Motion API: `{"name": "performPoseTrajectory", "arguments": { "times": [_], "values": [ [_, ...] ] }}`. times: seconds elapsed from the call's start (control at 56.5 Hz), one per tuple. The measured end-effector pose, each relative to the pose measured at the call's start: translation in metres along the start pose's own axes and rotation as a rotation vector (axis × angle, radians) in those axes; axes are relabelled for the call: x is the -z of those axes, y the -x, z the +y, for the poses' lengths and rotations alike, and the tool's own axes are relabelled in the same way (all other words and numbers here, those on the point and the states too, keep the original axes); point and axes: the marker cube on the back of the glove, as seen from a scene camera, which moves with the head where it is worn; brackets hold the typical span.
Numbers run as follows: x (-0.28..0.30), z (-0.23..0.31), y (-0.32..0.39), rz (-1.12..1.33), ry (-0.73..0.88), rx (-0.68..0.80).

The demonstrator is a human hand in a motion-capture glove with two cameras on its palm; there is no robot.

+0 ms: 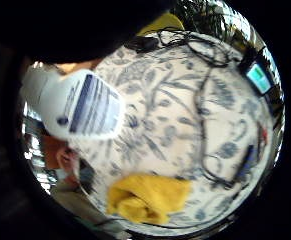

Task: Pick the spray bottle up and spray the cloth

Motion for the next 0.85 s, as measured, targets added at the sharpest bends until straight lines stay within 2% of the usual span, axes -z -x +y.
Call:
{"name": "performPoseTrajectory", "arguments": {
  "times": [0.177, 0.39, 0.584, 0.673, 0.779, 0.85],
  "values": [
    [0.023, 0.087, -0.005, 0.293, 0.182, 0.146],
    [0.047, 0.182, 0.009, 0.44, 0.317, 0.242],
    [0.055, 0.237, 0.024, 0.564, 0.3, 0.283],
    [0.063, 0.247, 0.014, 0.697, 0.273, 0.323],
    [0.061, 0.259, 0.029, 0.509, 0.295, 0.298],
    [0.064, 0.261, 0.03, 0.495, 0.292, 0.302]
  ]
}}
